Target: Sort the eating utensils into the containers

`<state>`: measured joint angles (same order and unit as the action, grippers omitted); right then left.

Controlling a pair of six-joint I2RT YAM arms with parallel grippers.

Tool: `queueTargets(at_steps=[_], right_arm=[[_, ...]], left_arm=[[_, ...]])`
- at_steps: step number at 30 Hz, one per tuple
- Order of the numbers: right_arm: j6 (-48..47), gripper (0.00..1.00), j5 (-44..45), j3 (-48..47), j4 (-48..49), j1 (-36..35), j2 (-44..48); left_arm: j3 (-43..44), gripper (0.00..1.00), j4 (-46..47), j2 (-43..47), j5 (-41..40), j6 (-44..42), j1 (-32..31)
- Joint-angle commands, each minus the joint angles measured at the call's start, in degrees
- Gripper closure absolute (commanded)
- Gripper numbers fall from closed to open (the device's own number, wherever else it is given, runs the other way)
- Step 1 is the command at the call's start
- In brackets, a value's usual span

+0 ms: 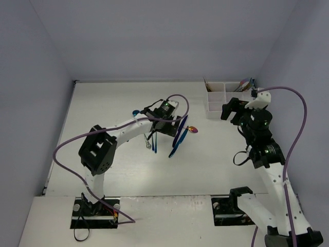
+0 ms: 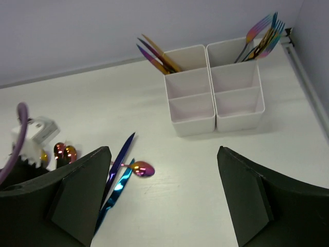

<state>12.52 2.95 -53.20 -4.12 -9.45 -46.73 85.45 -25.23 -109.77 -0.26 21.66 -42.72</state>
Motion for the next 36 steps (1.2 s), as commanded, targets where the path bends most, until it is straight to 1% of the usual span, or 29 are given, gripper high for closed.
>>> queueTargets(at_steps=[1, 4, 8, 17, 26, 32, 36], right_arm=[[4.89, 0.18, -2.42, 1.75, -3.32, 0.05, 4.79], [5.34, 0.18, -3.98, 2.57, -5.89, 0.05, 7.23], [5.43, 0.18, -3.97, 3.43, -7.35, 0.05, 8.91], [5.67, 0.17, -5.31, 4.23, -7.74, 0.05, 8.84], [5.51, 0.17, -5.73, 5.02, -7.75, 0.05, 8.11], [5.16, 0.16, -5.94, 4.86, -7.75, 0.05, 6.42], [4.97, 0.15, -6.02, 4.68, -7.75, 0.05, 5.34]], left_arm=[[6.48, 0.22, 0.99, -2.33, -2.13, 1.59, -1.68], [8.82, 0.26, 1.06, -5.11, -2.77, 1.72, -2.30], [11.04, 0.30, 1.06, -7.72, -2.98, 1.87, -2.97], [13.59, 0.41, 1.14, -13.36, -4.38, 2.07, -3.16], [13.81, 0.51, 1.93, -16.19, -3.72, 2.91, -3.15], [13.60, 0.52, 2.37, -16.43, -3.15, 3.33, -3.93], [14.39, 0.57, 2.39, -17.48, -3.78, 3.30, -4.22]])
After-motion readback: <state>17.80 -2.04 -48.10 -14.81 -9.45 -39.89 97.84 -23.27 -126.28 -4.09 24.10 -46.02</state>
